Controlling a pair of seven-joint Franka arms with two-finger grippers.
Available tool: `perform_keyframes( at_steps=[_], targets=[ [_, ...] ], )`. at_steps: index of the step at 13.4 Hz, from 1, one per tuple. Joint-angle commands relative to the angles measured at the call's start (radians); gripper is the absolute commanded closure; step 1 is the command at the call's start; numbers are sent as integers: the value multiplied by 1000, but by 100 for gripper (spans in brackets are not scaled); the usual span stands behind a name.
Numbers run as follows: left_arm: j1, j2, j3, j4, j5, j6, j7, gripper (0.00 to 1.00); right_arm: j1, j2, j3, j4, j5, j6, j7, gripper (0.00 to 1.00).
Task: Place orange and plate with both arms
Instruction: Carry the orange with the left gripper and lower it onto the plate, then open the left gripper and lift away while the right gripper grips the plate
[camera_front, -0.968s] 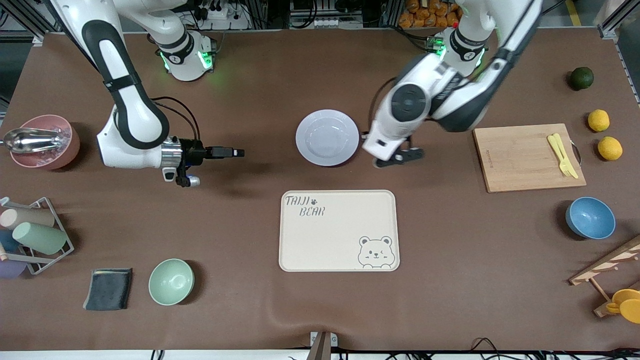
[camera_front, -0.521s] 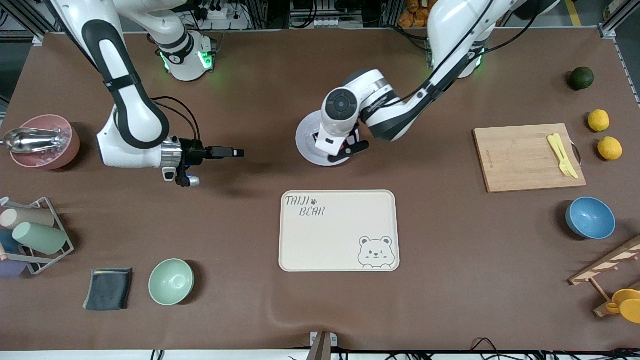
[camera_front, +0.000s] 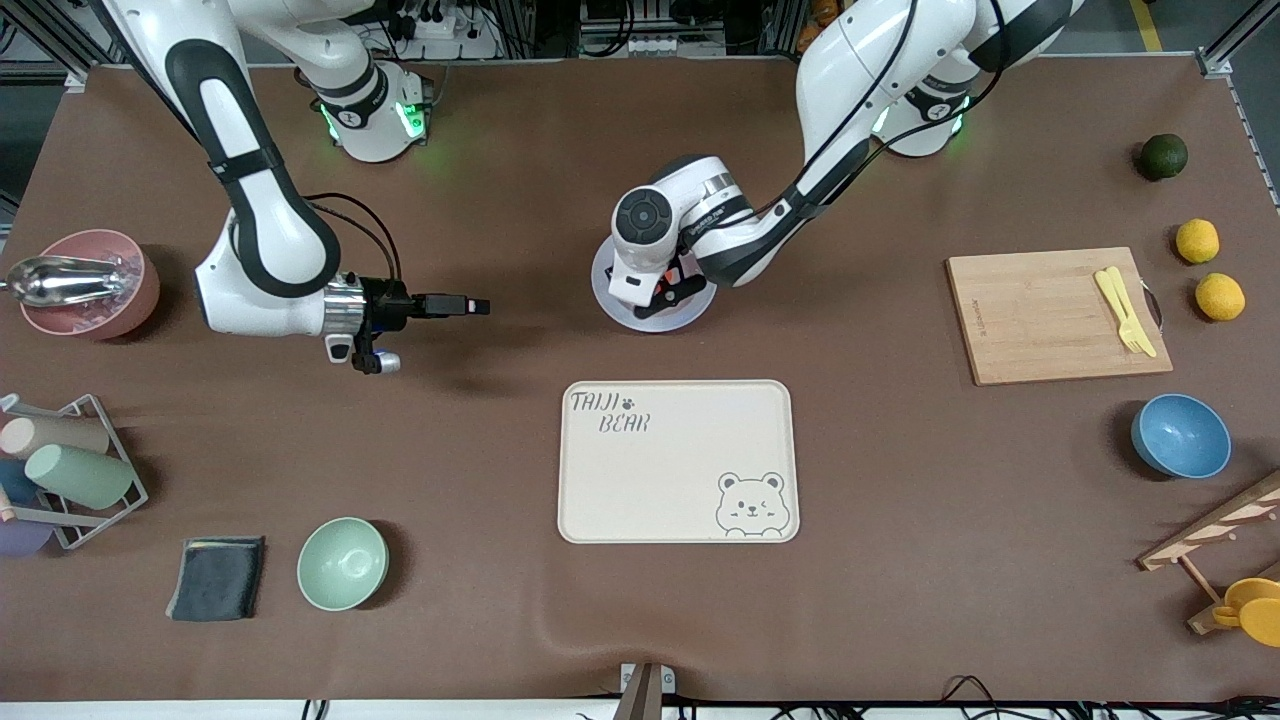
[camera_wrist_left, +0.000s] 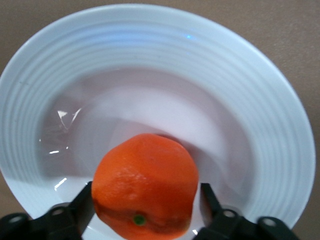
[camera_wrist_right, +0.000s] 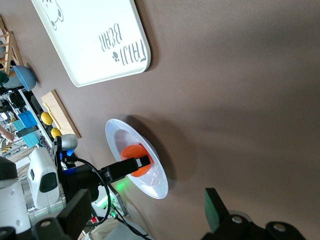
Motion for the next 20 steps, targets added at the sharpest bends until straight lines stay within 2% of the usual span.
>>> perform_keyframes(
  at_steps=[1,3,7,10,12,15,20],
  targets=[
    [25,-93,9,17,25,-18,-32,0,50,-31,-5,-31,34,50,0,0],
    [77,-234,7,17,25,-70,-33,0,105,-27,-5,-57,89,93,-3,0],
    [221,-486,6,20,20,-182,-3,0,284,-16,-5,-95,117,277,-3,0],
    [347,-610,9,23,17,-234,132,0,344,32,-5,-95,249,285,-20,0],
    [426,-646,9,53,13,-292,244,0,398,56,-5,-97,354,342,-83,0],
    [505,-646,9,139,4,-432,404,0,471,91,-5,-97,519,363,-173,0],
    [680,-679,21,149,-104,-478,747,0,550,170,-5,-89,746,385,-343,0]
  ],
)
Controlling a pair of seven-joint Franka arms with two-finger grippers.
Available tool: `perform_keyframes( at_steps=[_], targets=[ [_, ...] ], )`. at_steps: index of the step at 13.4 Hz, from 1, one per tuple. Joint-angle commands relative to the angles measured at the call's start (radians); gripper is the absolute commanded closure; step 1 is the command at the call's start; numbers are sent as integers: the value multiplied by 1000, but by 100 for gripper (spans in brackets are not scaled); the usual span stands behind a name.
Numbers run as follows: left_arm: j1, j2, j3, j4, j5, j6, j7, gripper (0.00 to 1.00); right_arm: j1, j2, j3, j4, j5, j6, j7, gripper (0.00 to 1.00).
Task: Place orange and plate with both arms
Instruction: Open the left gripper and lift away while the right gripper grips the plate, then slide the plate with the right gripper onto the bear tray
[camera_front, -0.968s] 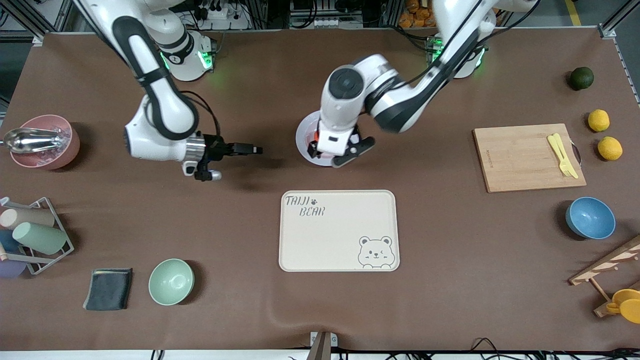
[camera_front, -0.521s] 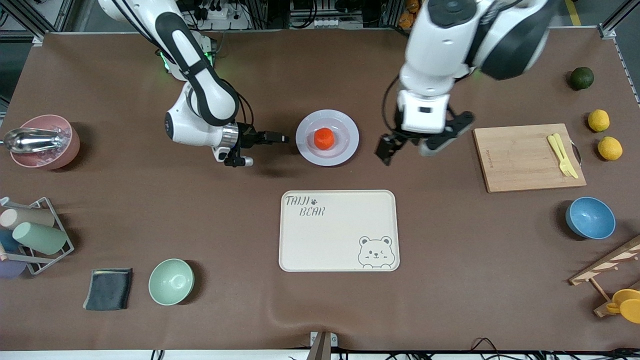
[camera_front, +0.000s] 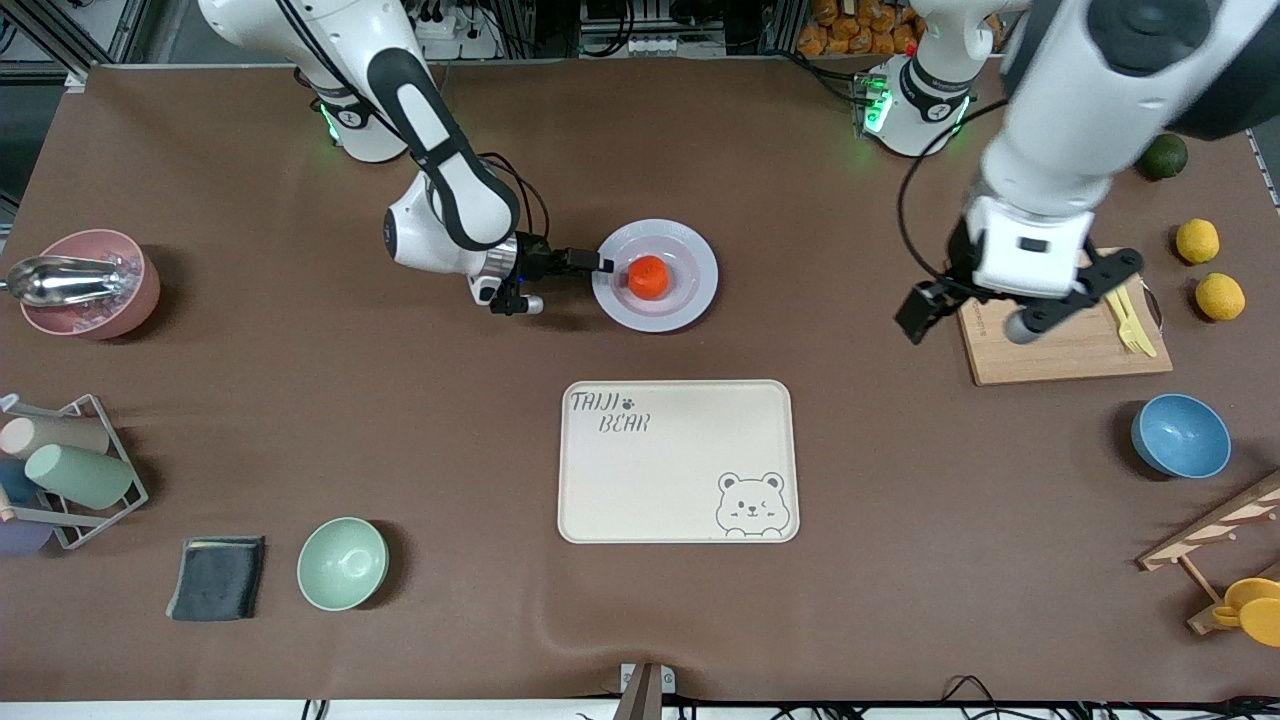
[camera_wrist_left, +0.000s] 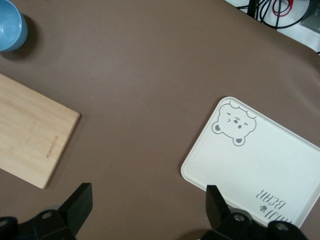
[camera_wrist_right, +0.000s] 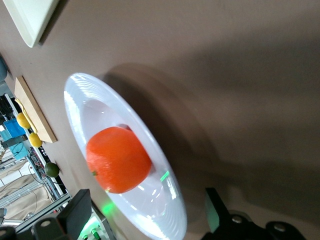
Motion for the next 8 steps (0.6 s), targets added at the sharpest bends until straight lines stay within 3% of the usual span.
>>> perform_keyframes(
  at_steps=[1,2,3,4,6,8],
  targets=[
    [40,-60,64,5,-69,-51,197,0,41,29,-10,13,133,12,-100,0],
    [9,-80,140,5,-100,-66,282,0,59,31,-10,17,182,21,-120,8],
    [-20,-85,208,5,-131,-92,352,0,73,37,-10,25,224,43,-137,46],
    [-51,-97,279,5,-142,-117,417,0,91,43,-10,40,256,78,-142,71],
    [-92,-124,368,-1,-143,-128,558,0,124,67,-11,69,284,113,-142,85],
    [-88,-141,377,-3,-142,-155,647,0,122,74,-11,79,284,114,-158,100]
  ],
)
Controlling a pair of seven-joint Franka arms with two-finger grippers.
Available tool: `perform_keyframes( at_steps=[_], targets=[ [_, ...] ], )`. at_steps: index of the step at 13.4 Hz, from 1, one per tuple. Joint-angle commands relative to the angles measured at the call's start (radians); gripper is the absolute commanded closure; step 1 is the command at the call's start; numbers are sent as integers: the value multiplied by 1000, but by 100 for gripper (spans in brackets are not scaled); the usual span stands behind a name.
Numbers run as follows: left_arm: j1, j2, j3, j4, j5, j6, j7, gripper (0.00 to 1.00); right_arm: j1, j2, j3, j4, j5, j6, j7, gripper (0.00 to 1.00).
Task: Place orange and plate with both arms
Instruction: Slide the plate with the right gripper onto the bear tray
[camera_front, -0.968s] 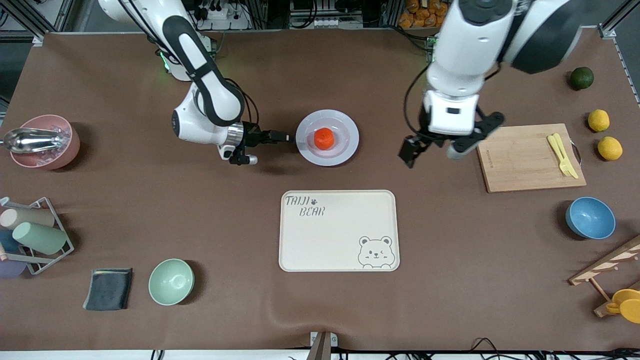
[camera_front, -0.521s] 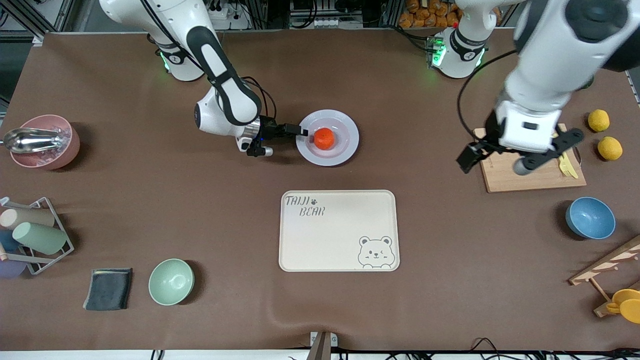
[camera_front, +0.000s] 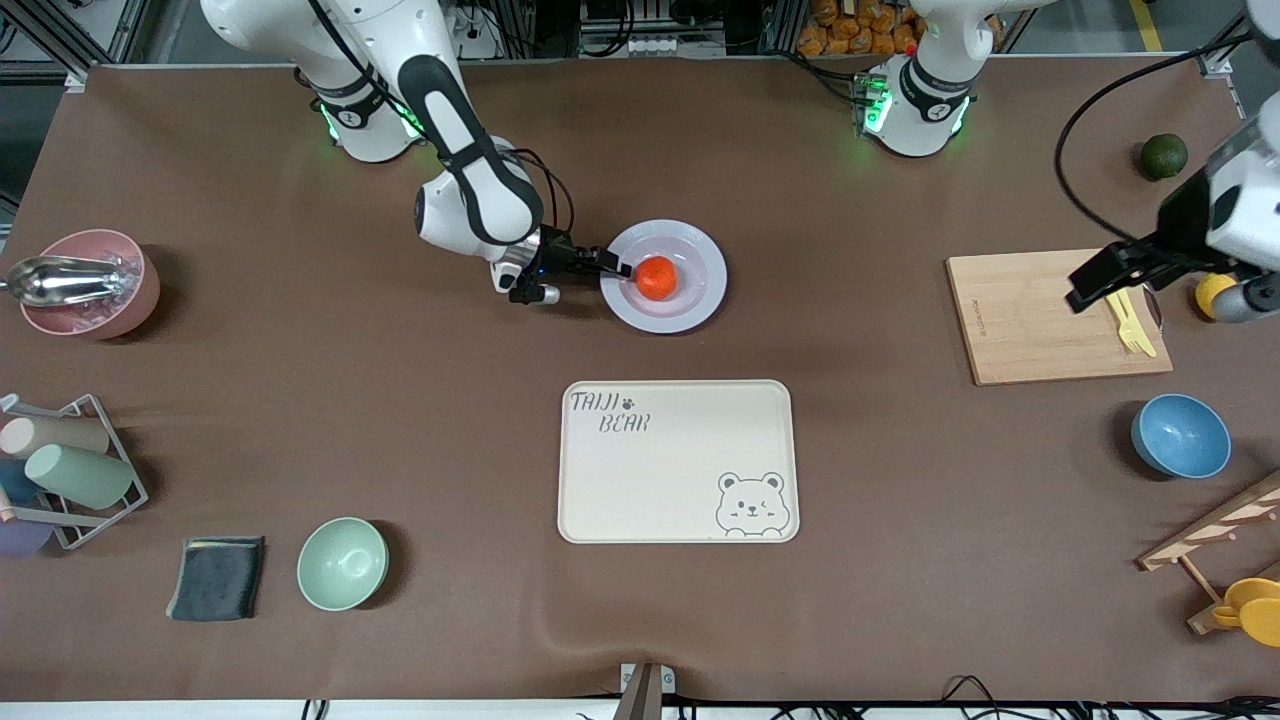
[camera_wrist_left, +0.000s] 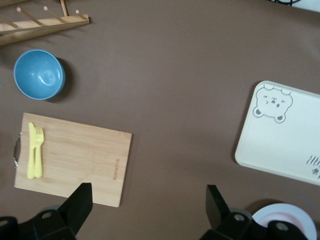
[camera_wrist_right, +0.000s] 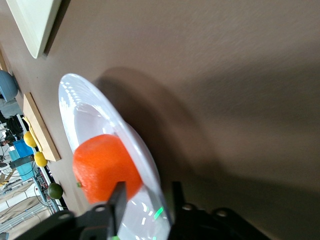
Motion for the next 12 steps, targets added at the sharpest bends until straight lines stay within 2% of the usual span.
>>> perform_keyframes(
  at_steps=[1,3,8,11,12],
  targets=[
    [-17,-43,17,-19,-19,-26,76,0,7,26,-11,31,32,9,-66,100],
    [-17,-56,14,-15,-18,-28,76,0,-1,21,-11,36,32,8,-94,100],
    [-23,-55,-8,-13,-10,-43,79,0,-34,-66,-25,65,33,12,-97,100],
    [-17,-49,-23,-13,1,-103,105,0,-93,-45,-26,195,30,34,-95,100],
    [-15,-49,-23,-15,1,-105,105,0,-108,-4,-26,270,21,58,-88,100]
  ],
)
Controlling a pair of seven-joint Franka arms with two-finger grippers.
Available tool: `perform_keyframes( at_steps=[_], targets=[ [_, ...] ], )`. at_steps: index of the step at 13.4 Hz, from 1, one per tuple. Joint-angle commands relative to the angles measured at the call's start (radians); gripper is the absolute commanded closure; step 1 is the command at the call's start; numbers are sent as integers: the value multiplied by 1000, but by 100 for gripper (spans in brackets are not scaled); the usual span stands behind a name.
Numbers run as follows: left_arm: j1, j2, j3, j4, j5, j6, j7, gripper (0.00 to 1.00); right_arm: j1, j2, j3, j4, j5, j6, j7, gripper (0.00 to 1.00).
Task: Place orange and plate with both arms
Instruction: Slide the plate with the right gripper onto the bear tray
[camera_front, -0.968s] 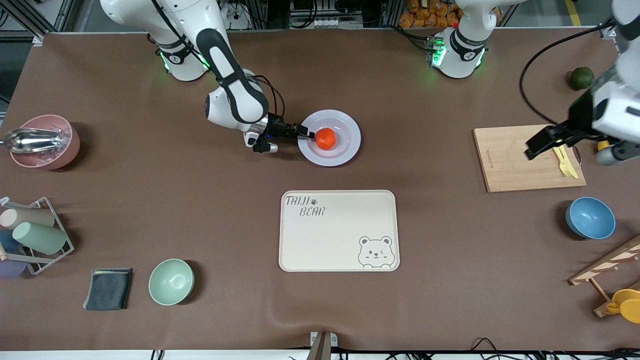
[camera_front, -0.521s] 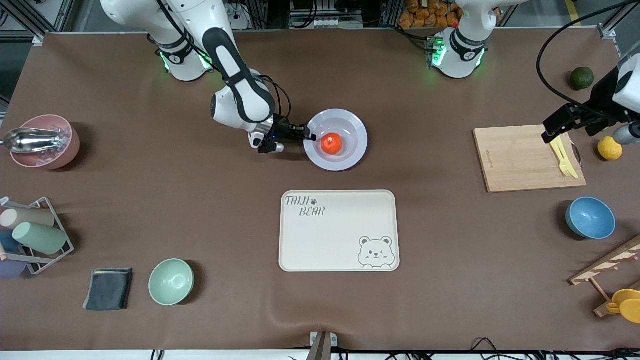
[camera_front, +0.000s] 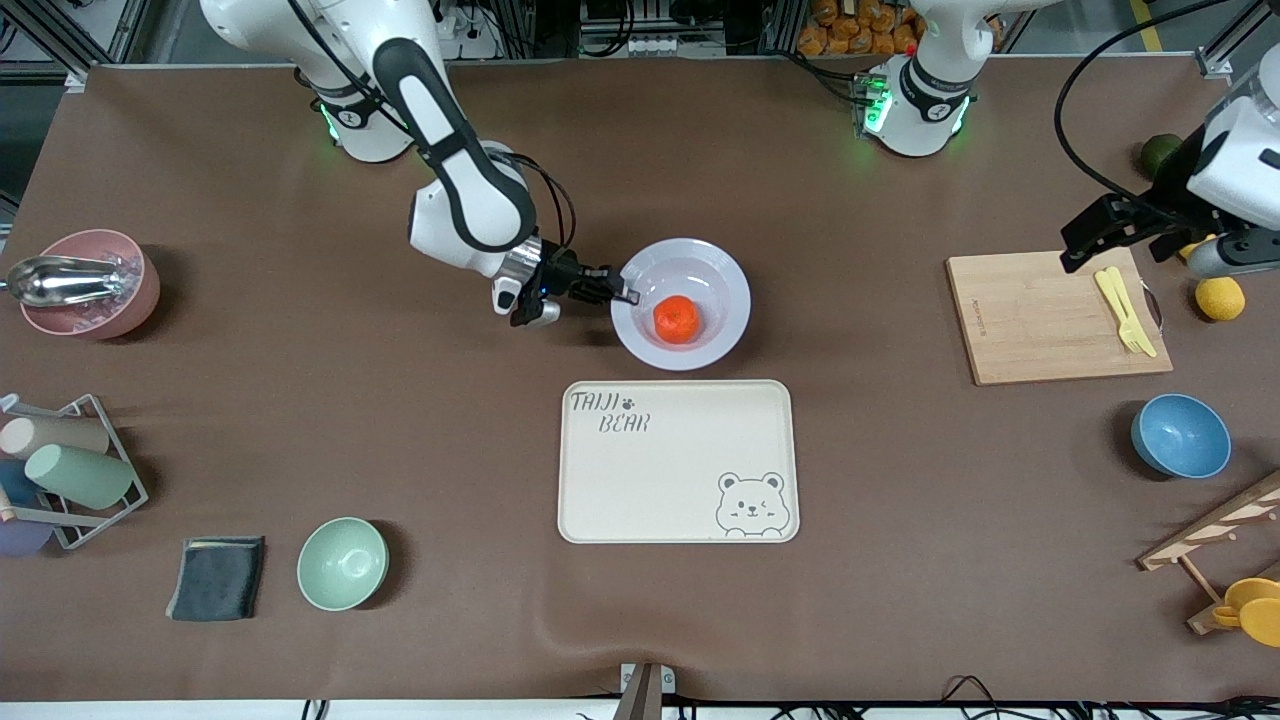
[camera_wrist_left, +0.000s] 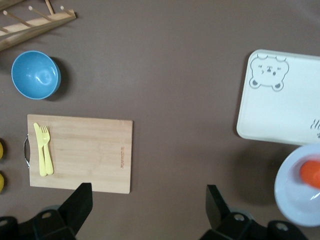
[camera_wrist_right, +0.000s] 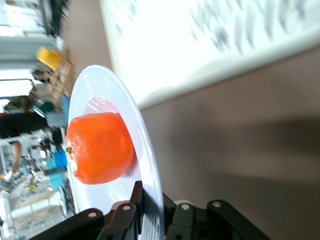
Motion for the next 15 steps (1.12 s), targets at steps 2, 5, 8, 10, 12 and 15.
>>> perform_keyframes(
  at_steps=[2,5,8,10,12,15],
  targets=[
    [13,-11,10,-6,1,-22,55,0,-71,153,11,250,15,43,-12,100],
    [56,-13,10,-3,-5,-22,89,0,-100,298,9,433,9,46,45,100],
    [68,-16,9,-5,-4,-22,91,0,-164,372,7,519,-185,42,199,100],
    [68,-17,9,-3,-5,-25,91,0,-166,407,7,568,-365,40,417,100],
    [68,-17,9,-2,-15,-25,91,0,-157,421,9,581,-437,42,520,100],
    [67,-17,1,-2,-15,-25,89,0,-146,436,9,581,-439,42,518,43]
  ],
)
